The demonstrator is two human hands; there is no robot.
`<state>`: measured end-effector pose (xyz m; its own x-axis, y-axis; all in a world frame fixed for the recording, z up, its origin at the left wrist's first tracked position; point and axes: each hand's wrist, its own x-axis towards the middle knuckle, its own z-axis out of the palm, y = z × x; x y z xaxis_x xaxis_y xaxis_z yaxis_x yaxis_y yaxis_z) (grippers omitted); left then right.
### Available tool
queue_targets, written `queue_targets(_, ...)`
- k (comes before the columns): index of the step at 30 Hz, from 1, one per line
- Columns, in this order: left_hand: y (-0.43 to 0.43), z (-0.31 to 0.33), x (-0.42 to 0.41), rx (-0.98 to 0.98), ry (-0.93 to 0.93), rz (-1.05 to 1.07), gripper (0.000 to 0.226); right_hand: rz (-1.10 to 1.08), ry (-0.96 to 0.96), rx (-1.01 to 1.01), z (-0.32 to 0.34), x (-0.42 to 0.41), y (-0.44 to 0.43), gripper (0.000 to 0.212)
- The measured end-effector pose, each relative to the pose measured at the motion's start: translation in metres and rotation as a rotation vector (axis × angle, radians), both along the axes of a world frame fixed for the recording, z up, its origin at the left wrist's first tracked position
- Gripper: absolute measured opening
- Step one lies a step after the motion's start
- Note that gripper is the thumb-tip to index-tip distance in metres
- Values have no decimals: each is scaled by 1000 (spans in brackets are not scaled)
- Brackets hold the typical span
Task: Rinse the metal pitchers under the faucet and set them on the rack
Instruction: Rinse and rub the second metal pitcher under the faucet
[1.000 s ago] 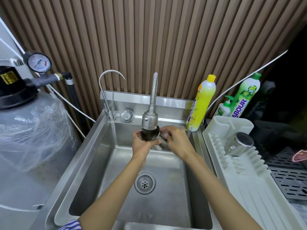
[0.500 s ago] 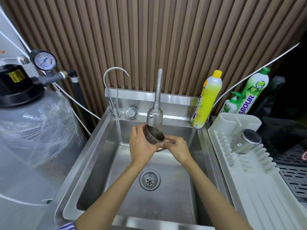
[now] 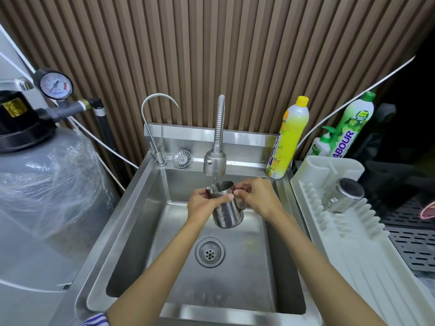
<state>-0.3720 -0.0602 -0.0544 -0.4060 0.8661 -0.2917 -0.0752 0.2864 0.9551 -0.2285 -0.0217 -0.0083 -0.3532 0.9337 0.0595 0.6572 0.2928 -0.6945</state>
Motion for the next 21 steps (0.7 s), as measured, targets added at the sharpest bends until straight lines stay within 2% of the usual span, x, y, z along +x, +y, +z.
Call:
queue_targets(2, 3, 5, 2, 35, -206, -39, 49, 21, -49, 59, 5, -1, 0, 20)
queue_targets(5, 9, 11, 8, 53, -320, 7, 65, 52, -93, 119, 7, -1, 0, 28)
queue_targets(7, 12, 11, 11, 55, -322, 47, 70, 63, -79, 154, 7, 0, 2, 32)
queue_targets(9, 13, 10, 12, 52, -238, 90, 72, 67, -12, 142, 5, 2, 4, 36)
queue_targets(14, 10, 15, 15, 156, 131, 248, 73, 44, 213, -13, -2, -2, 5, 38)
queue_targets(18, 8, 23, 12, 249, 390, 243, 81, 25, 296, -87, -11, -11, 1, 43)
queue_targets(21, 3, 26, 9, 242, 585, 216, 82, 7, 312, -109, -15, -17, -2, 46)
